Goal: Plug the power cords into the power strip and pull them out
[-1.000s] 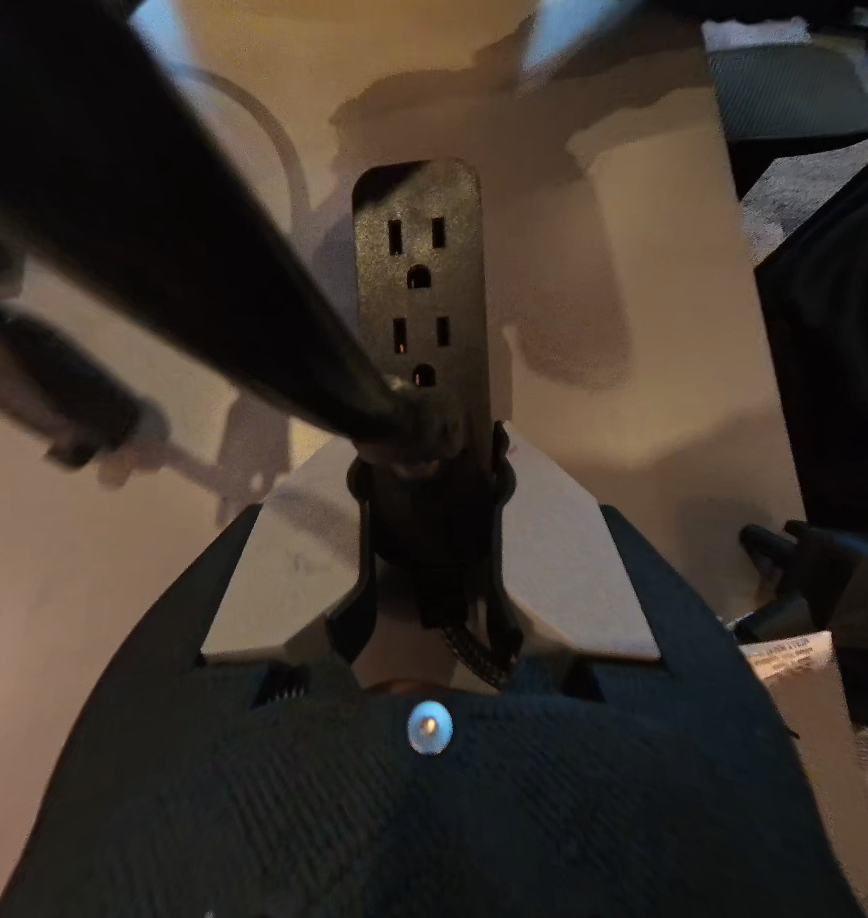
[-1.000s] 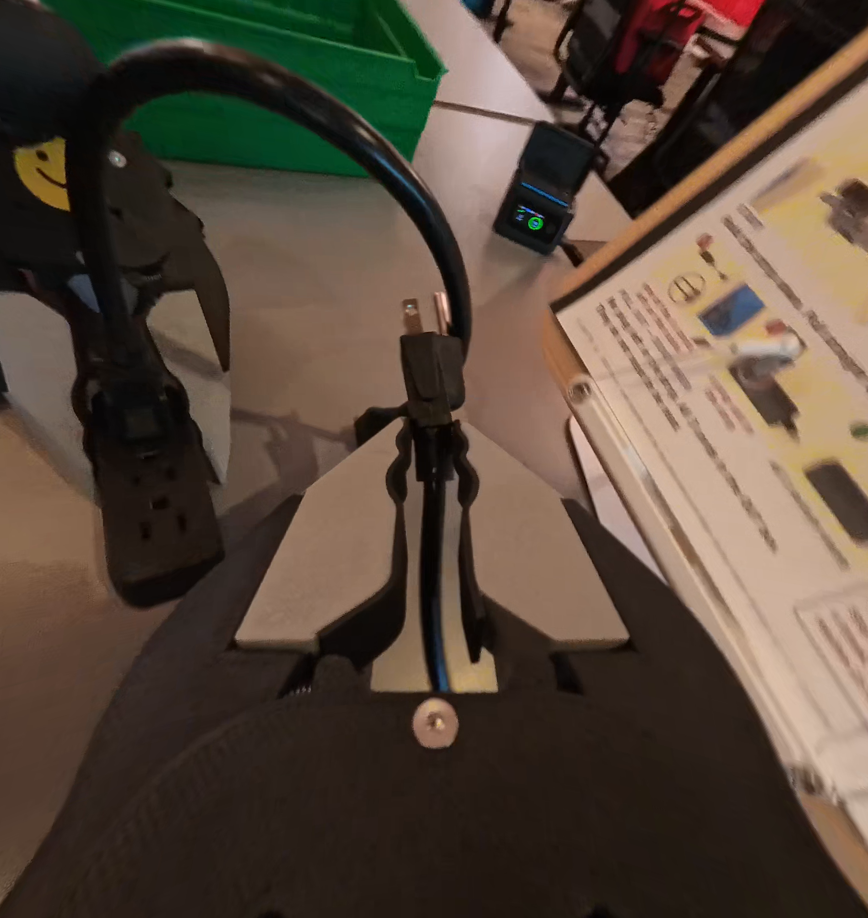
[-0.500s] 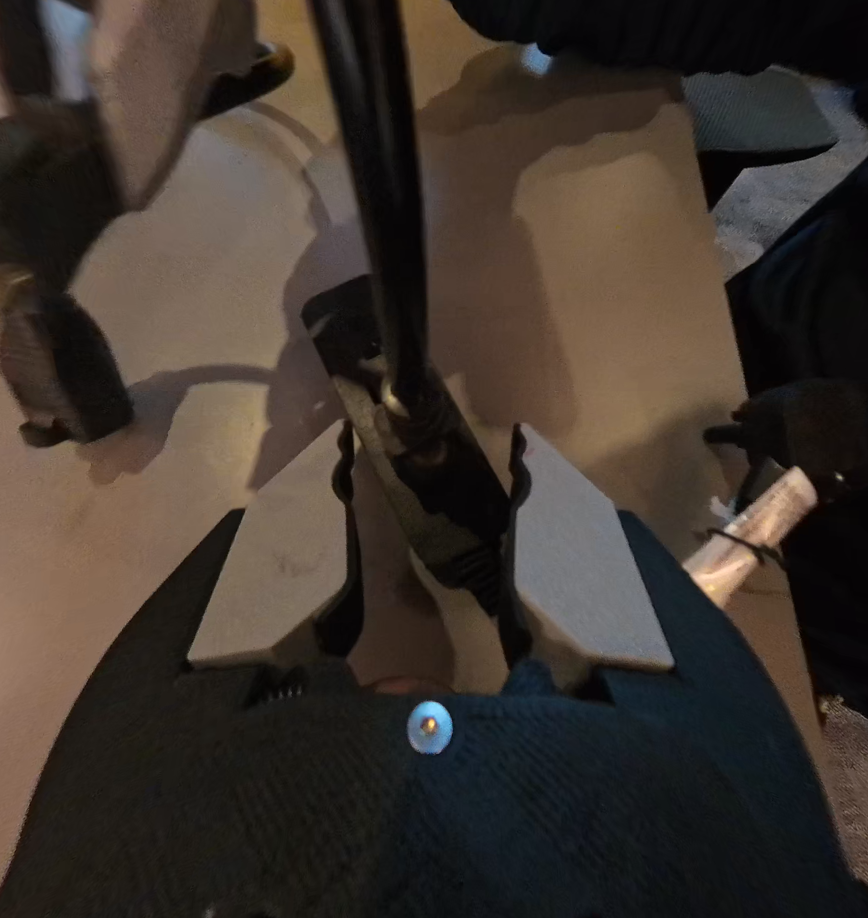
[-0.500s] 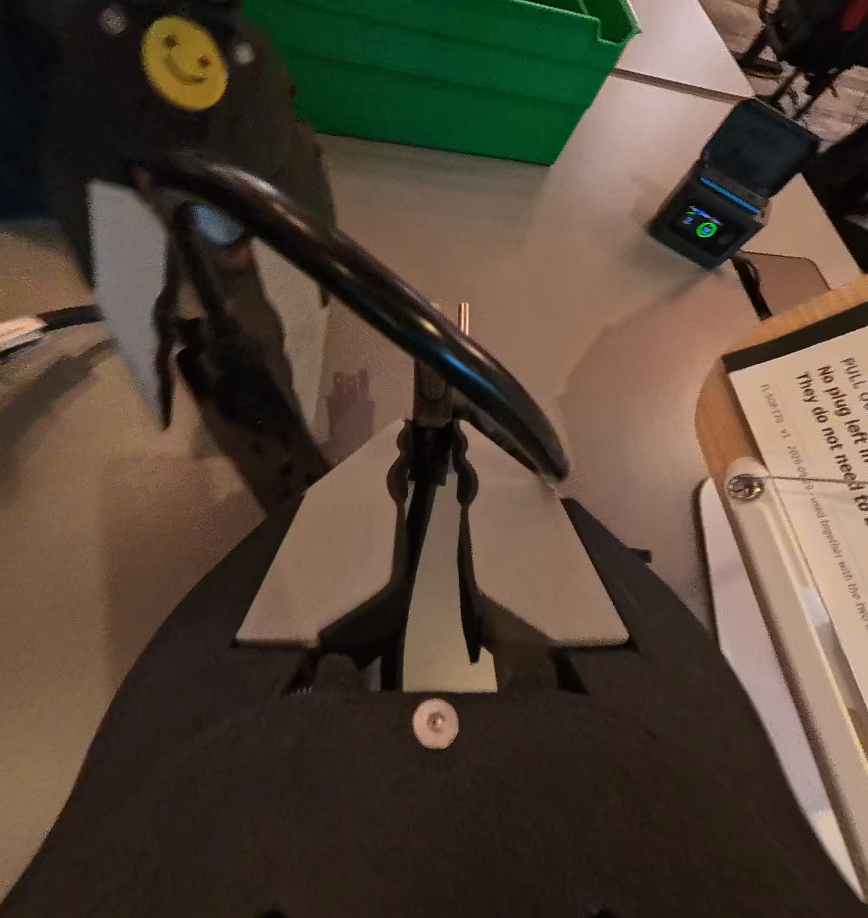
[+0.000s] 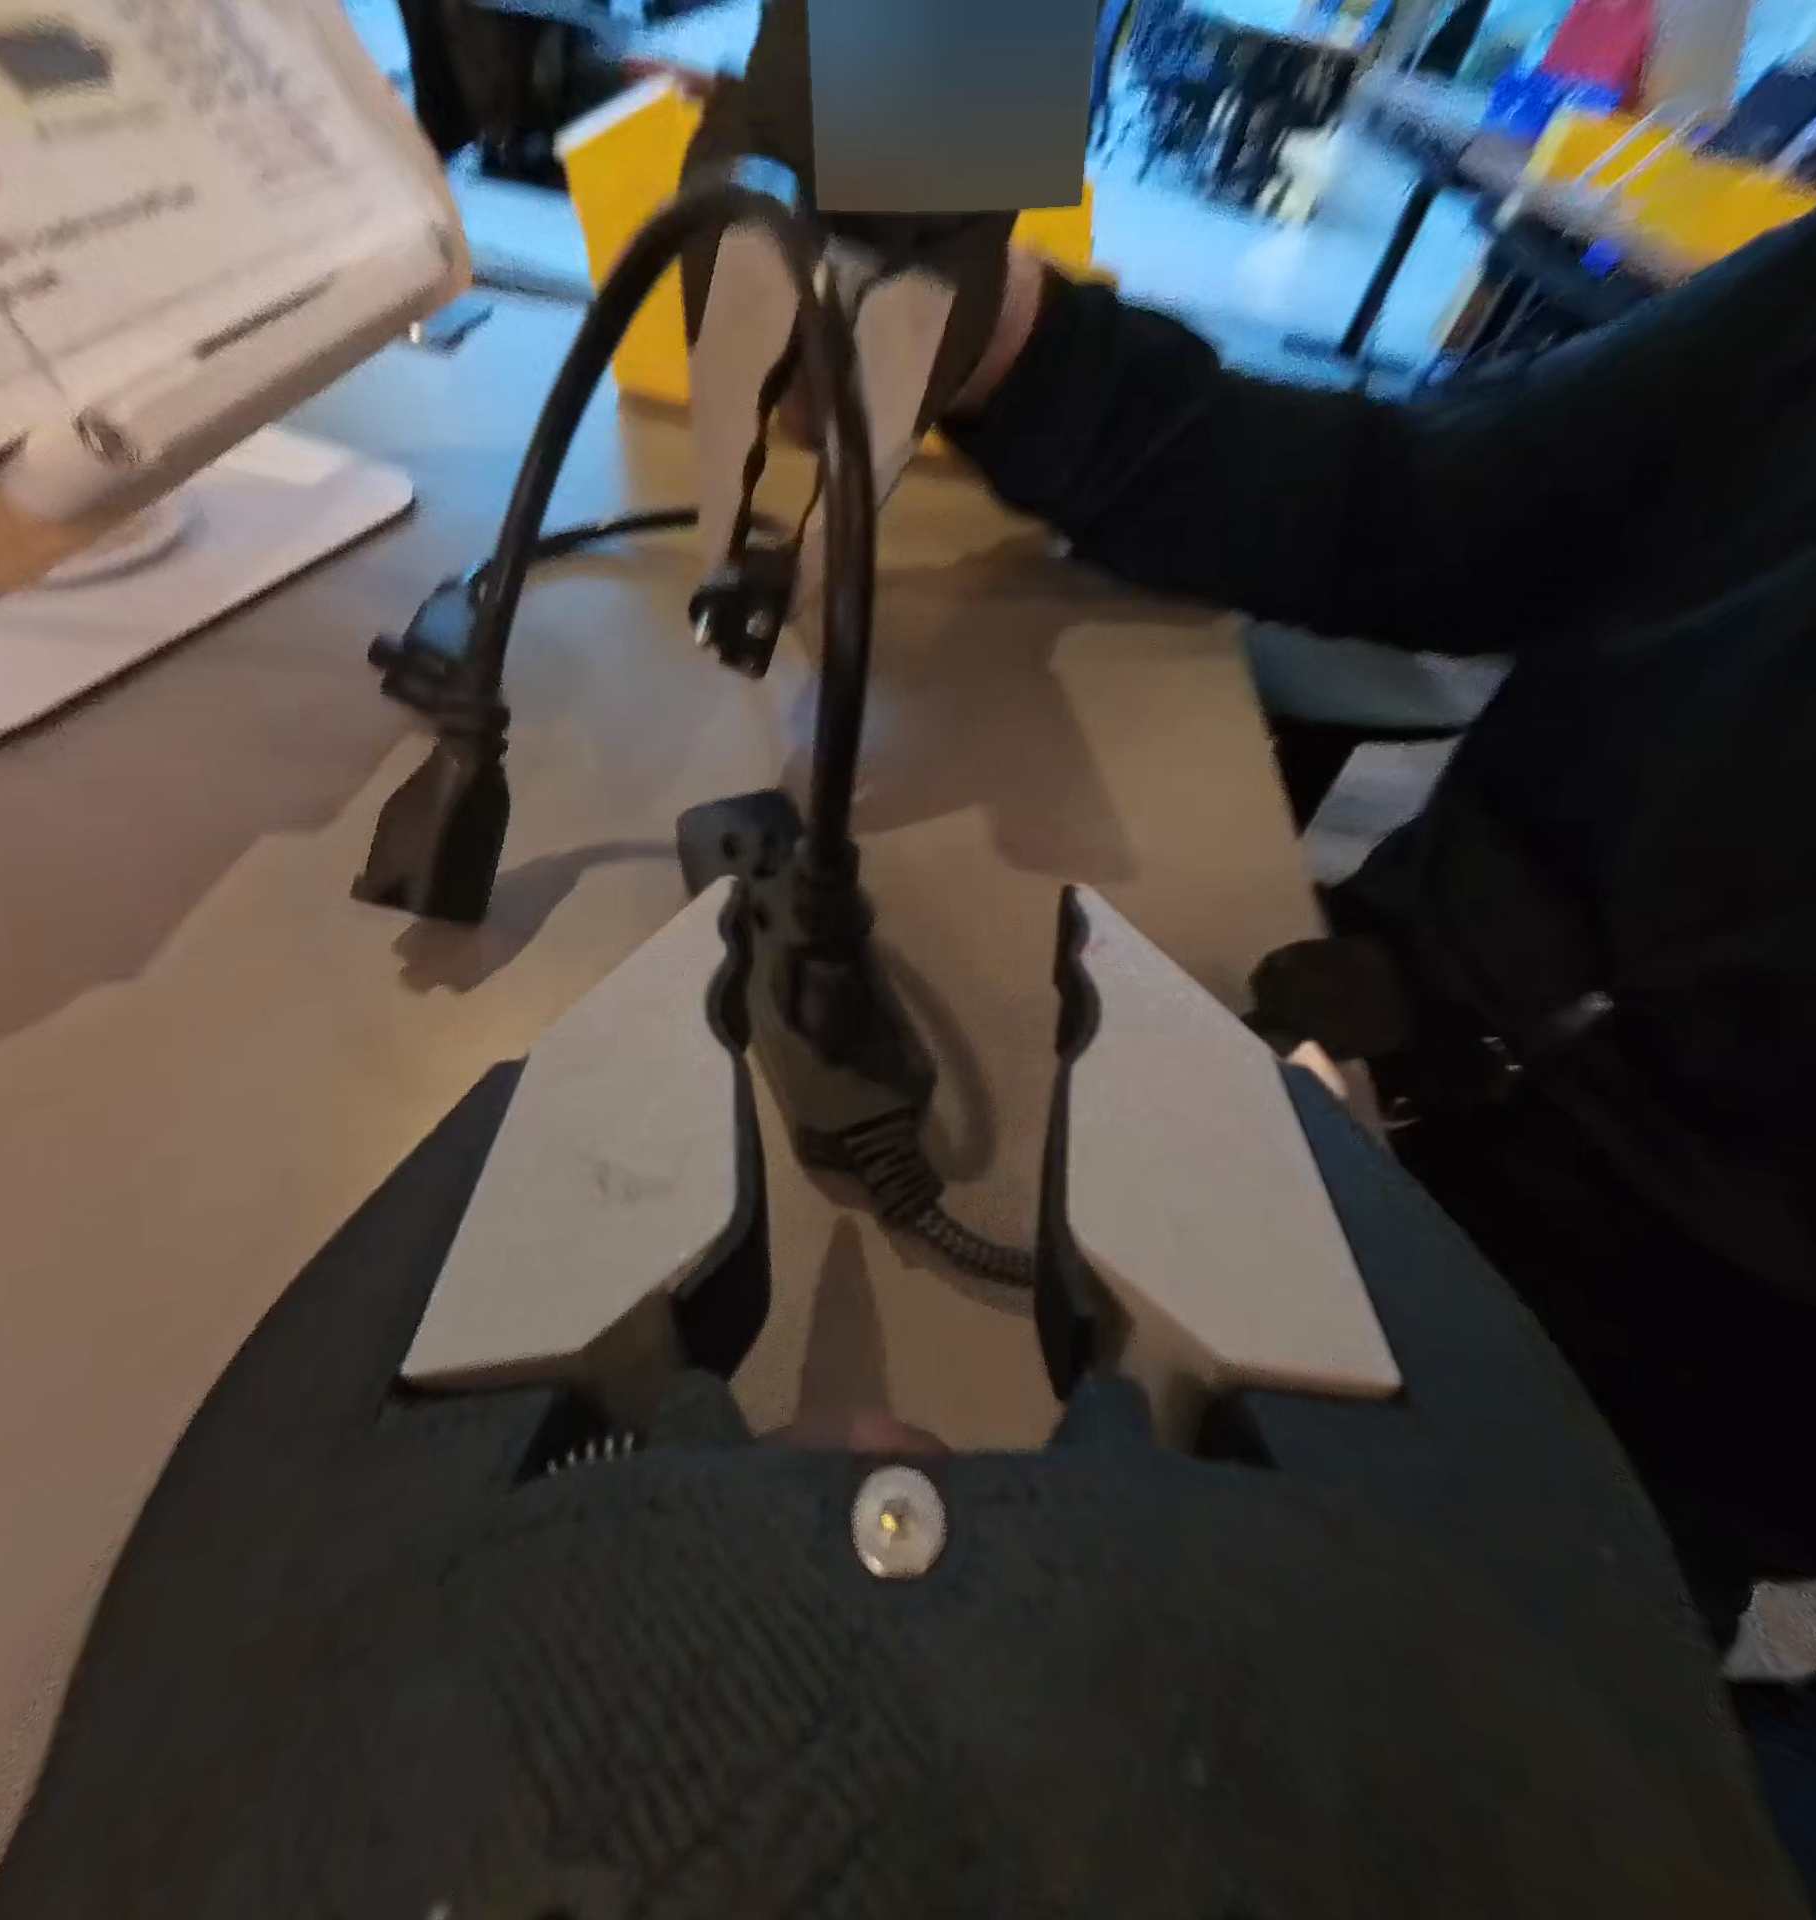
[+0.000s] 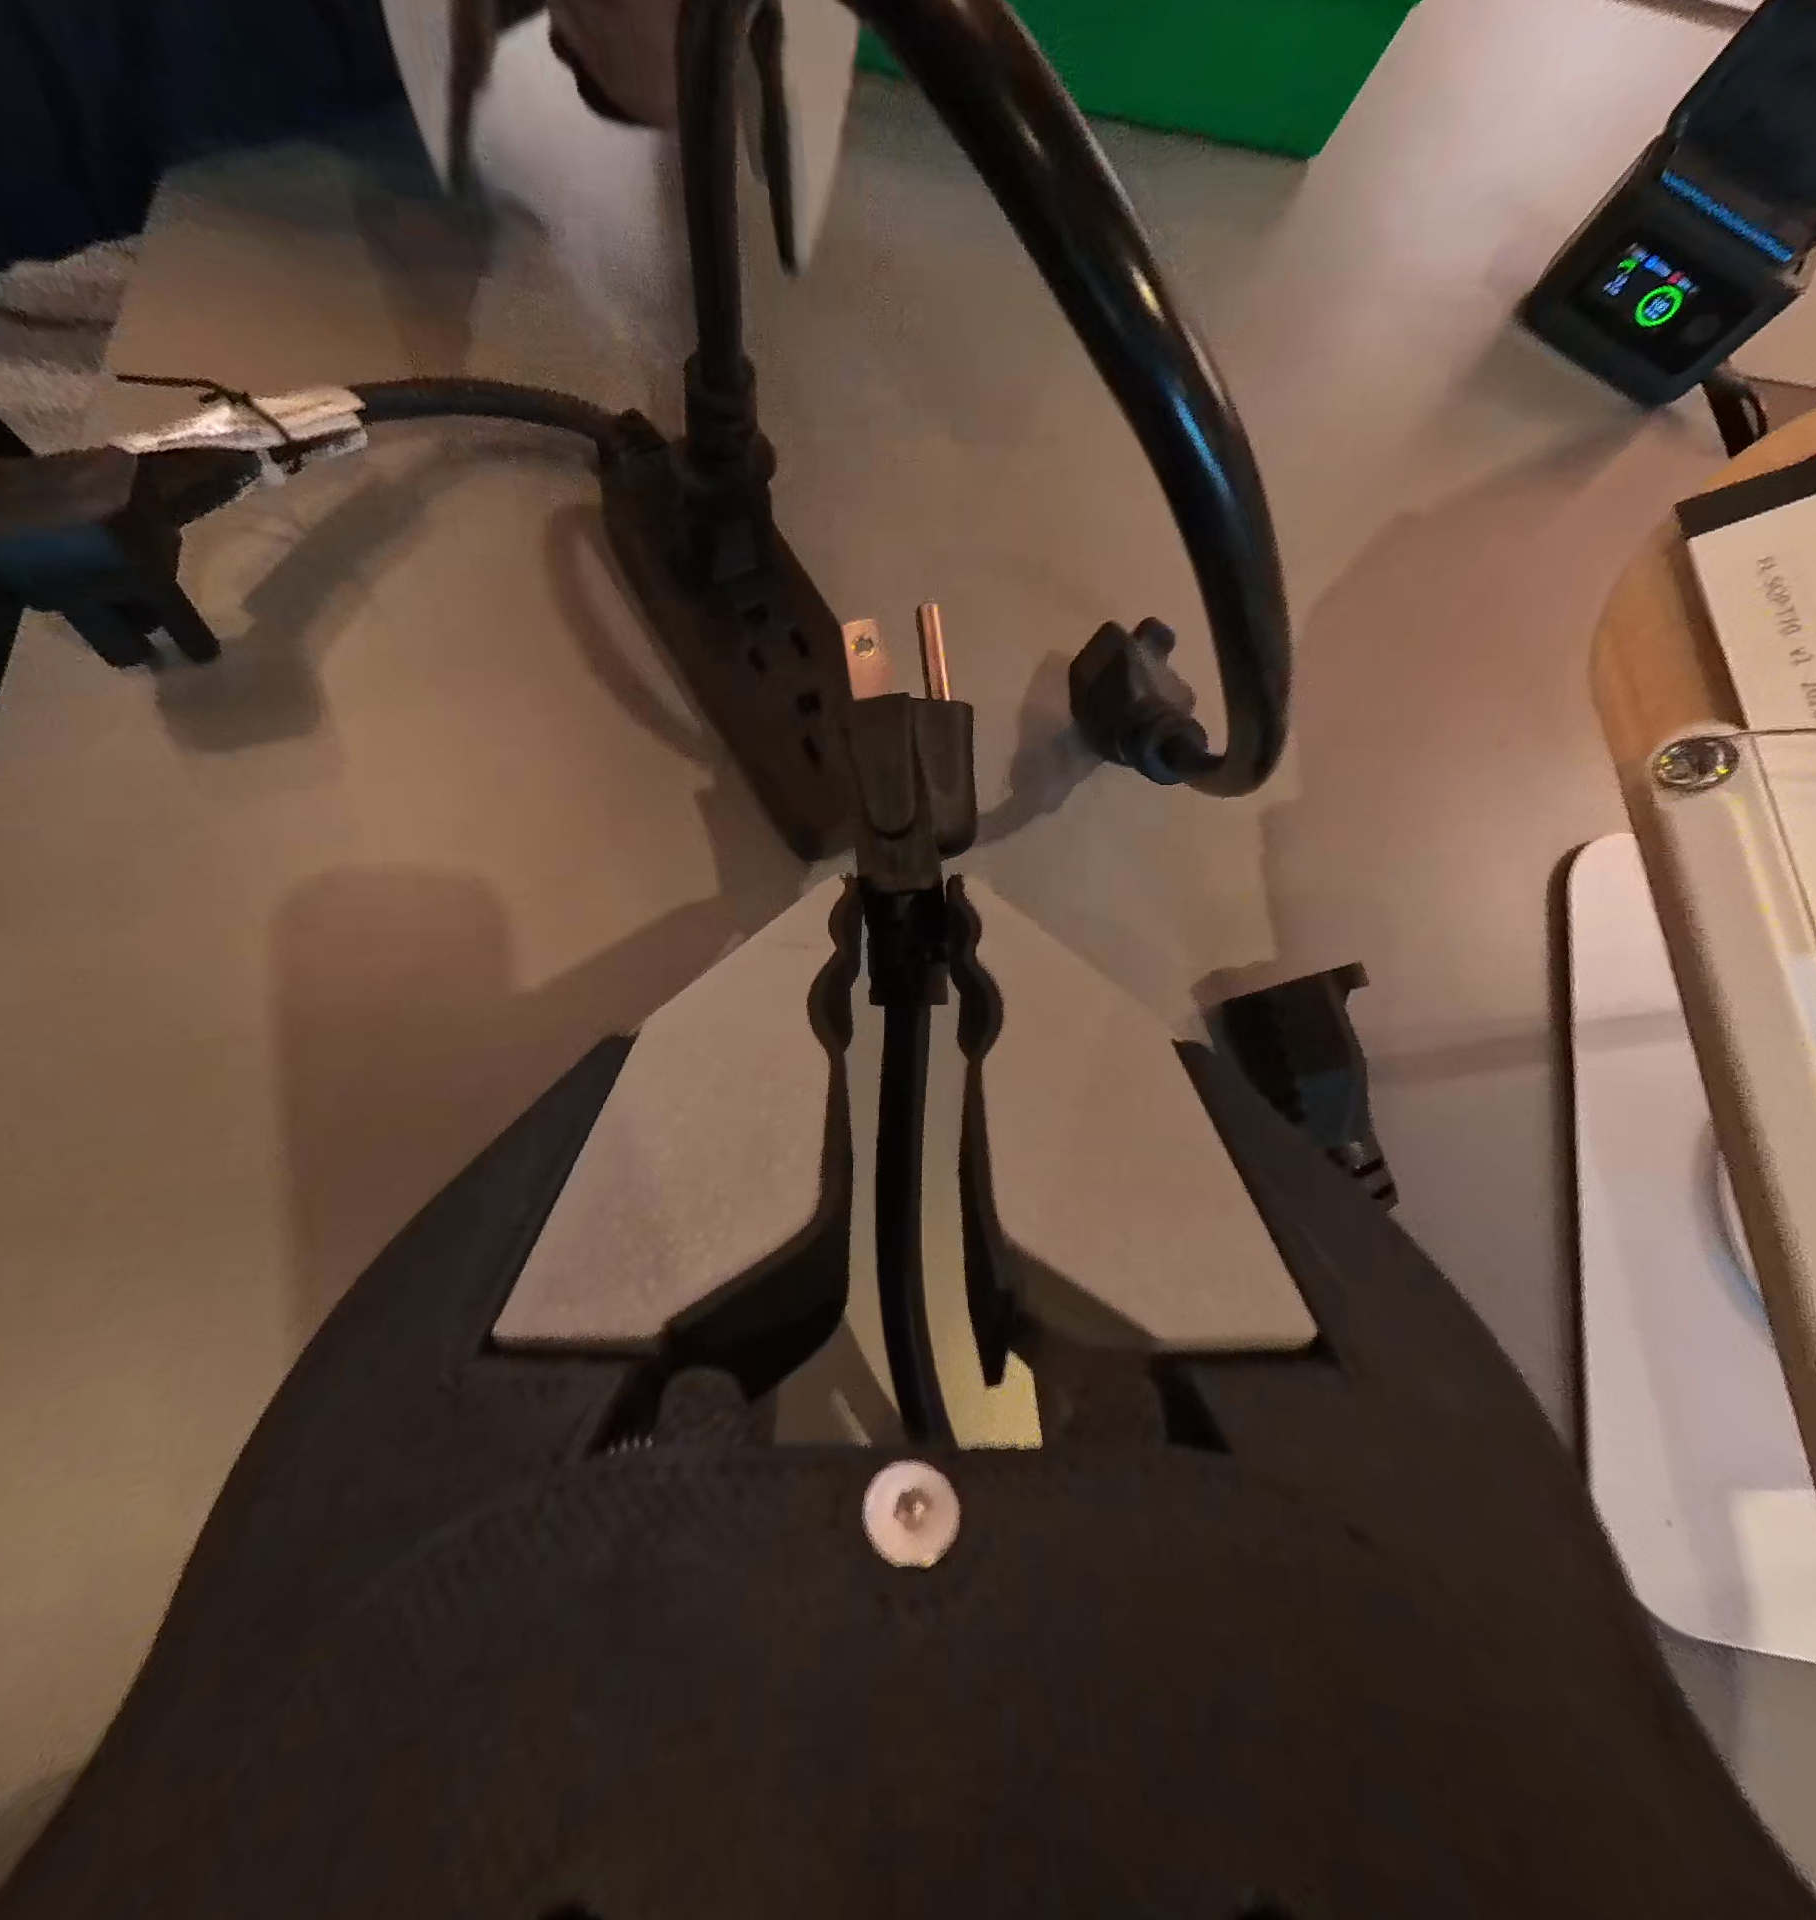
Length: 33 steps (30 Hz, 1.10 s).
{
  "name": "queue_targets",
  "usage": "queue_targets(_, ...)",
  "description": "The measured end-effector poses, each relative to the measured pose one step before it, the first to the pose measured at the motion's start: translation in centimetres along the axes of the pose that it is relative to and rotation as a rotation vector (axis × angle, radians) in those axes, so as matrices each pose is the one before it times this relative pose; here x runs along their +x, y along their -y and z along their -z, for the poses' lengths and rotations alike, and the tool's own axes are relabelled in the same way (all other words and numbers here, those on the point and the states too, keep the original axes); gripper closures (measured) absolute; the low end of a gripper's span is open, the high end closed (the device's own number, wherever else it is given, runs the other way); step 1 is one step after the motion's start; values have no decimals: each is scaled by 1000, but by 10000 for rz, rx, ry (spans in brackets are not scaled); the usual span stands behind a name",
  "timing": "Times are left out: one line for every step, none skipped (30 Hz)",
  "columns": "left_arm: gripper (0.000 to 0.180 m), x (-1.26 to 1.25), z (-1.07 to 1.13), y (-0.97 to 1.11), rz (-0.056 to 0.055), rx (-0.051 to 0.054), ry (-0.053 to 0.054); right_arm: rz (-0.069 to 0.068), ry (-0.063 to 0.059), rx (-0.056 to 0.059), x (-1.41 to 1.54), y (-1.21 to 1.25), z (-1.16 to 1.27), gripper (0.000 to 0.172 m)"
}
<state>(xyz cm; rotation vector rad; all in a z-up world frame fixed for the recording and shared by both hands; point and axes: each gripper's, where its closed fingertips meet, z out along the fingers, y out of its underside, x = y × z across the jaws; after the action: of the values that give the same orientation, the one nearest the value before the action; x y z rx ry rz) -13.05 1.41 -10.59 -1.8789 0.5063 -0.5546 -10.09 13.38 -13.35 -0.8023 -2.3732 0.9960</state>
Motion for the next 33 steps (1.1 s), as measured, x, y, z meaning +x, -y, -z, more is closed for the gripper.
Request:
queue_targets(127, -1, 720, 576, -29, 365, 220, 46, 15, -115, -103, -206, -21, 159)
queue_targets(128, -646, 694, 447, -8, 222, 674, 61, -13, -111, -77, -163, -13, 159)
queue_targets(129, -477, 600, 509, 6, 187, 636, 58, -2, -80, -105, -73, -6, 159)
queue_targets(133, -170, 418, 751, -31, 214, 575, 39, 35, -82, -139, -63, -11, 159)
queue_targets(139, 119, 194, 860, -184, 147, 582, -11, 59, -99, -147, -62, -10, 159)
queue_targets(141, 517, -20, 724, -481, -84, 518, -97, 81, -70, -113, -19, -5, 159)
queue_targets(144, 768, -240, 652, -815, -236, 497, -204, 149, 5, -156, 95, 10, 159)
queue_targets(146, 970, -424, 597, -1000, -332, 421, -288, 225, 60, -206, 176, 45, 159)
queue_targets(146, 1145, -570, 483, -1059, -487, 247, -328, 261, 86, -238, 207, 90, 159)
queue_targets(146, 991, -651, 496, -935, -514, 205, -326, 291, 87, -289, 185, 124, 159)
queue_targets(146, 751, -732, 647, -718, -401, 184, -289, 292, 82, -352, 173, 143, 159)
queue_targets(145, 778, -794, 719, -554, -262, 23, -252, 228, 95, -308, 187, 132, 159)
queue_targets(145, 836, -860, 712, -542, -156, -105, -254, 201, 94, -304, 183, 127, 159)
queue_targets(145, 549, -918, 534, -600, -143, 29, -274, 243, 94, -378, 201, 104, 158)
queue_targets(147, 395, -997, 120, -706, -306, 100, -262, 281, 138, -446, 284, 89, 159)
queue_targets(146, 306, -1061, -372, -747, -545, 108, -256, 330, 171, -514, 305, 63, 159)
queue_targets(144, 23, -1044, -579, -746, -663, 257, -265, 407, 156, -604, 260, 49, 159)
queue_targets(141, -13, -960, -562, -750, -622, 277, -291, 485, 133, -660, 176, 36, 159)
queue_targets(140, 54, -821, -441, -705, -505, 214, -326, 469, 150, -580, 154, 49, 159)
queue_targets(140, 64, -685, -298, -604, -359, 180, -357, 471, 178, -490, 129, 85, 159)
queue_targets(143, -94, -541, -179, -483, -233, 257, -371, 544, 150, -536, 35, 123, 159)
queue_targets(150, -216, -340, -21, -419, -79, 330, -371, 428, 82, -316, -123, 105, 159)
queue_targets(155, 9, -134, 111, -363, 46, 141, -327, 246, 11, -10, -226, 62, 159)
queue_targets(155, 33, -132, 58, -46, 9, 57, -253, 166, 5, 59, -167, 48, 159)
queue_targets(155, 31, -145, -28, 248, 32, 23, -113, 10, 28, 125, 12, 80, 159)
queue_targets(155, -117, -150, -69, 496, 109, 77, 56, -151, 49, 125, 202, 170, 159)
queue_targets(155, -163, -120, -89, 712, 179, 38, 270, -359, 123, 152, 400, 264, 159)
queue_targets(156, -24, -117, -220, 829, 145, -128, 430, -557, 176, 254, 519, 357, 159)
queue_targets(156, -124, -80, -343, 829, 97, -72, 477, -731, 305, 451, 771, 577, 162)
queue_targets(156, -262, -7, -361, 675, 117, 57, 498, -911, 439, 687, 1015, 838, 168)
queue_targets(156, -327, 98, -318, 534, 114, 148, 547, -945, 516, 742, 1154, 968, 162)
queue_targets(156, -421, 174, -280, 383, 59, 242, 530, -591, 526, 218, 1105, 924, 157)
queue_targets(156, -449, 263, -159, 175, 74, 297, 400, -127, 467, -421, 915, 766, 157)
